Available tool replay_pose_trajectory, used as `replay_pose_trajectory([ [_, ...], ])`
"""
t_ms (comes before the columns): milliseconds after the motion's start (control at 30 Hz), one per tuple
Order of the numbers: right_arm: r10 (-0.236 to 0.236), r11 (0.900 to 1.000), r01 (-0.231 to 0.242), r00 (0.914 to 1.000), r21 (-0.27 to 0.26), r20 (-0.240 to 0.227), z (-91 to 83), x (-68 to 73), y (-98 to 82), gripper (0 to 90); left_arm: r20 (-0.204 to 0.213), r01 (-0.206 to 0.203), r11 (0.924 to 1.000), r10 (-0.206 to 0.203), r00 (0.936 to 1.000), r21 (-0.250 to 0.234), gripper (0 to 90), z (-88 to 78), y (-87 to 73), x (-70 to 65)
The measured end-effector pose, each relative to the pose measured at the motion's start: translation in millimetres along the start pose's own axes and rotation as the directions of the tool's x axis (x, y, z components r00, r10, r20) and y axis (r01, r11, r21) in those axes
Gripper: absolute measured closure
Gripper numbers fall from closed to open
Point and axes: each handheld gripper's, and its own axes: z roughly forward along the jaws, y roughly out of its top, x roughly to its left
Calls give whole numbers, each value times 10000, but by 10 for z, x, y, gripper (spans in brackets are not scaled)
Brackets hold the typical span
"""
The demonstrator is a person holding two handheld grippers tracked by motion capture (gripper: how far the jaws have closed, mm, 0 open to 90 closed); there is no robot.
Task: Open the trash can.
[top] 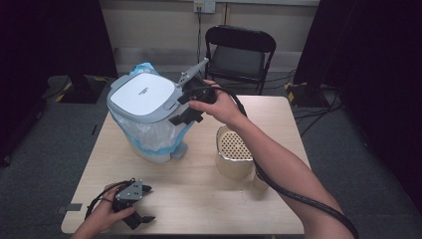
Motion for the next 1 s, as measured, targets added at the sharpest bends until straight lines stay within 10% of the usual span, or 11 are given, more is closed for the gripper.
replay_pose_trajectory([
  [1000, -220, 9997, 221, 9997, -142, 85, 125, 53, 186, 165, -16, 20, 10000, -20, 10000, -11, 0, -1, -2, -3],
])
